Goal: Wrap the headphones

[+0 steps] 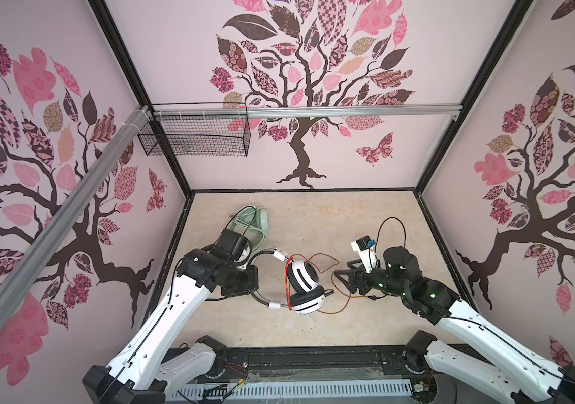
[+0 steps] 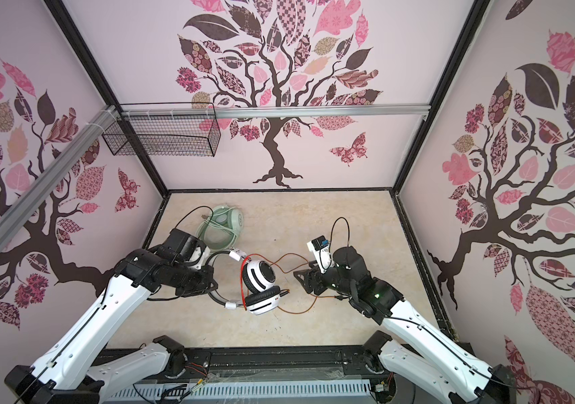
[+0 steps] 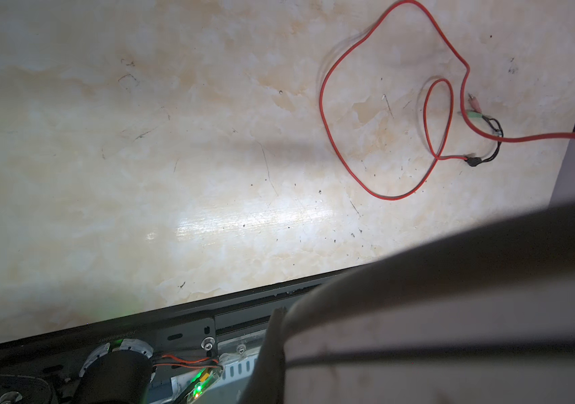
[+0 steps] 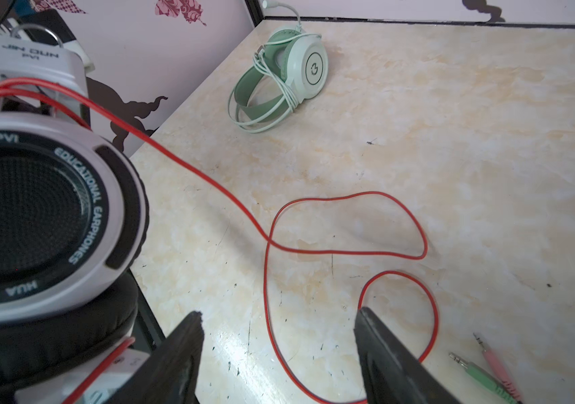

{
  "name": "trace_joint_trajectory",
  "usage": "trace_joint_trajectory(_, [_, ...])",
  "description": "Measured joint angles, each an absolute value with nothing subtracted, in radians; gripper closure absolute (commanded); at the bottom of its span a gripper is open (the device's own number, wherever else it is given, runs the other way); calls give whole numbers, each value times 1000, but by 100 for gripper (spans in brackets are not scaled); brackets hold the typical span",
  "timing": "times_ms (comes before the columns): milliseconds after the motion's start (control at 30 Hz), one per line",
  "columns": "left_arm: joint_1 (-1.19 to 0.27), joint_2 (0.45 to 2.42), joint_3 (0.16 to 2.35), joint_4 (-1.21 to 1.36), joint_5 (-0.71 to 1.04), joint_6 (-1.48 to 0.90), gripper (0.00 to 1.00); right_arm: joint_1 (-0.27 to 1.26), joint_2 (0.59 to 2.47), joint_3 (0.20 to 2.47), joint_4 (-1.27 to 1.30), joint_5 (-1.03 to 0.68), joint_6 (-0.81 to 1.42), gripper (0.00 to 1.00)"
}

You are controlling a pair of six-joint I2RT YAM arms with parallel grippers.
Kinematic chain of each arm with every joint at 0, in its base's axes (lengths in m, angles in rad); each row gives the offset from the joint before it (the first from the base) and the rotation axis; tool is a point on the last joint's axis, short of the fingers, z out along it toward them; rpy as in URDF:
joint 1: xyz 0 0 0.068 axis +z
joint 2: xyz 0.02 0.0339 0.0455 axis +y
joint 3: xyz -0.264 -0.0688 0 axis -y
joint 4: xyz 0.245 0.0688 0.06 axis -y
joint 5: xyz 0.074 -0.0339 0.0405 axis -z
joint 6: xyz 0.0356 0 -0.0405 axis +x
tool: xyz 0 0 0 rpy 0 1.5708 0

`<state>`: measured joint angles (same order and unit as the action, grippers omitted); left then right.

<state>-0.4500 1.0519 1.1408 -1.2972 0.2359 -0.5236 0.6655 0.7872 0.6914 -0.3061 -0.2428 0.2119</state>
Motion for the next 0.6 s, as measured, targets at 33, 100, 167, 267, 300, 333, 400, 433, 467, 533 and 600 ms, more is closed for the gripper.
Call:
trace_joint_trajectory(33, [-450,1052,1141,-1293,235,-524,100,665,764,692,-317,-245,213,27])
trace_joint_trajectory(100, [-450,1052,1140,-1285,230,-526,100,665,724,703,-338,-244,214,26])
trace_joint_trajectory(167, [-450,1052,1140,-1277,227,-528,100,665,709,738,-383,-236,213,26])
trace_joint_trajectory(267, [-450,1056,1137,-1266,228,-533,100,665,727,811,-442,-218,210,25])
trace_joint_trajectory(300, [-450,1061,1137,-1266,228,-533,100,666,735,828,-454,-214,210,25])
trace_joint_trajectory(333, [-450,1067,1136,-1265,228,-533,100,669,743,843,-463,-212,210,25])
trace_joint_trajectory(400, [-450,1079,1132,-1263,228,-533,100,682,756,862,-481,-202,213,25])
trace_joint_trajectory(433, [-450,1083,1127,-1260,228,-533,100,700,763,870,-492,-192,215,25])
trace_joint_trajectory(467, [-450,1087,1122,-1259,229,-533,100,725,772,878,-503,-178,219,25])
trace_joint_trajectory(533, [-450,1089,1116,-1258,229,-533,100,798,804,903,-525,-133,228,1])
trace_joint_trajectory(600, [-450,1089,1116,-1257,230,-533,100,880,856,947,-558,-70,241,0])
